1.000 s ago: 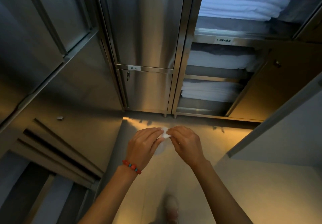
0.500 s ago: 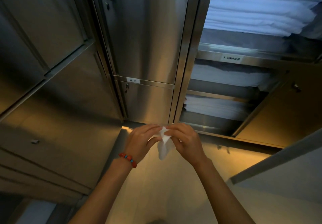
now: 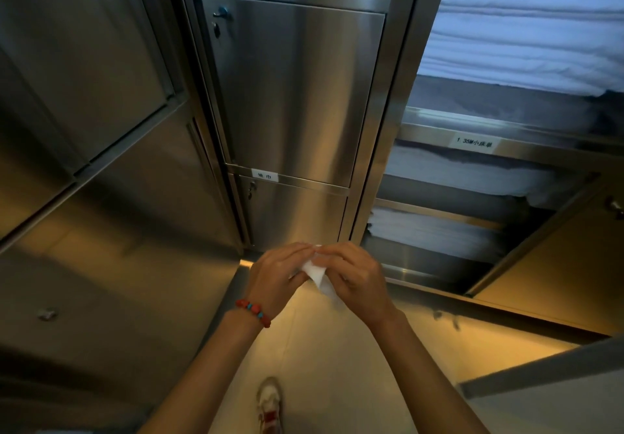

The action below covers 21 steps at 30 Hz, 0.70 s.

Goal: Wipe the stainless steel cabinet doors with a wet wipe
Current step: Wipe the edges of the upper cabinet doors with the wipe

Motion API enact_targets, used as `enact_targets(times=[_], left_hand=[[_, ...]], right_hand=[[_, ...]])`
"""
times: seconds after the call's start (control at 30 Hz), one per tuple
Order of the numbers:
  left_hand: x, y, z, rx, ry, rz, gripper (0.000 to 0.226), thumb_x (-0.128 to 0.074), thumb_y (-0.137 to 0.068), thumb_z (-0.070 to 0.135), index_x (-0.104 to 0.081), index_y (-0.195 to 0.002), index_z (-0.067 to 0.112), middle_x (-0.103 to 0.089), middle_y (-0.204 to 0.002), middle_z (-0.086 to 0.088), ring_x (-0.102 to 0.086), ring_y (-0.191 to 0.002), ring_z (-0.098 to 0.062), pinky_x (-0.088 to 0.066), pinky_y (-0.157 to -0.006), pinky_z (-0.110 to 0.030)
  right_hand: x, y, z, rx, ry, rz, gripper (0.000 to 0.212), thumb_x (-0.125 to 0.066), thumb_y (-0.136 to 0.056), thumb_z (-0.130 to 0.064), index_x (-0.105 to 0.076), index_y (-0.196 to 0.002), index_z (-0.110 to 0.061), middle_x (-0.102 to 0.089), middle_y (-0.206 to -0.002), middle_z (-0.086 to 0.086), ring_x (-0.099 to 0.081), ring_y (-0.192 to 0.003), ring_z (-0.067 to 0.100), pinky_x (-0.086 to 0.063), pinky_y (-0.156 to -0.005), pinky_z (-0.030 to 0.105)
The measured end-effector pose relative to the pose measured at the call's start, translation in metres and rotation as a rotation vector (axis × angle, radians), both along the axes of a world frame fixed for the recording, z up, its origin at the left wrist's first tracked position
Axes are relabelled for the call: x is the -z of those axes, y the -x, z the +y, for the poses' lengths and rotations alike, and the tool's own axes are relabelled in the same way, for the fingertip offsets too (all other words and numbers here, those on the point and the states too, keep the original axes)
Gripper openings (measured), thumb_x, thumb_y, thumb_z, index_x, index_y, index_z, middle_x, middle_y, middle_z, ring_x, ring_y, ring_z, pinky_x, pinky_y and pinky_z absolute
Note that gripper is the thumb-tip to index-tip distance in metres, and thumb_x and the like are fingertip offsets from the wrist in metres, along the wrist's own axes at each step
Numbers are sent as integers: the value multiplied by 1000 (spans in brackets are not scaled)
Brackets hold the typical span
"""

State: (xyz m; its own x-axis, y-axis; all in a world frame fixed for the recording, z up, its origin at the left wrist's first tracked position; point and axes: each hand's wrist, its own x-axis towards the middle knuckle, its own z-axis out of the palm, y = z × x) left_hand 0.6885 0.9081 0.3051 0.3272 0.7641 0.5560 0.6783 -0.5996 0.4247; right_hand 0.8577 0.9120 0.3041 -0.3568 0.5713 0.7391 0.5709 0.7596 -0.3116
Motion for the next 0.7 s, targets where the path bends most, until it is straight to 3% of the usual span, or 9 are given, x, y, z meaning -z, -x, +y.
enact_targets(times=[0.07, 0.2, 0.3, 0.4, 0.53, 0.63, 0.7], left_hand=[[-2, 2, 12, -15, -23, -17, 30, -69, -66, 5, -72, -95, -2, -72, -96, -14, -69, -89, -29, -49, -82, -39], [-4, 16, 51, -10, -71, -35, 24, -70, -63, 3, -74, -87, 1, -73, -89, -11, -71, -82, -26, -55, -74, -40], [-7, 32, 84, -28, -139, -18, 17, -68, -70, 10, -75, -84, 2, -73, -86, -10, -71, -79, -25, -56, -72, -38], [-10, 50, 116, -91, -187, 6, 18, -70, -69, 11, -74, -83, 0, -73, -85, -13, -71, -78, -27, -56, -71, -43], [-12, 71, 157, -110, -231, 75, 35, -89, -51, 1, -74, -84, -1, -73, -85, -15, -71, -77, -28, -55, -70, -46], [-14, 79, 183, -96, -290, 124, 39, -90, -46, 1, -75, -82, 3, -73, -83, -13, -72, -74, -25, -56, -68, -42], [-15, 84, 198, -79, -307, 131, 38, -90, -47, 1, -76, -82, 4, -73, -84, -12, -72, -75, -24, -57, -67, -41]], right_hand=[[-1, 4, 12, -9, 0, 20, 11, -67, -81, -9, -73, -85, 0, -71, -91, 13, -66, -84, 21, -54, -70, 29], [-1, 18, 51, -27, -1, 33, 34, -48, -97, -22, -73, -86, 0, -70, -92, 12, -65, -84, 19, -53, -71, 27], [-1, 30, 83, -2, 34, 6, 15, -63, -87, -11, -72, -90, 0, -70, -93, 12, -67, -83, 23, -56, -70, 31], [-3, 42, 114, 13, 74, -9, 18, -72, -76, -5, -71, -94, 1, -71, -95, 13, -68, -86, 23, -57, -73, 34], [-8, 60, 145, 13, 139, 56, 27, -59, -86, -18, -69, -103, 0, -70, -102, 12, -64, -98, 18, -53, -85, 28], [-13, 75, 168, 18, 235, 74, 39, -55, -90, -34, -67, -111, -3, -69, -109, 9, -57, -104, 8, -45, -93, 15], [-15, 82, 186, 17, 282, 62, 40, -59, -89, -34, -65, -116, -5, -67, -114, 7, -54, -107, 6, -39, -96, 10]])
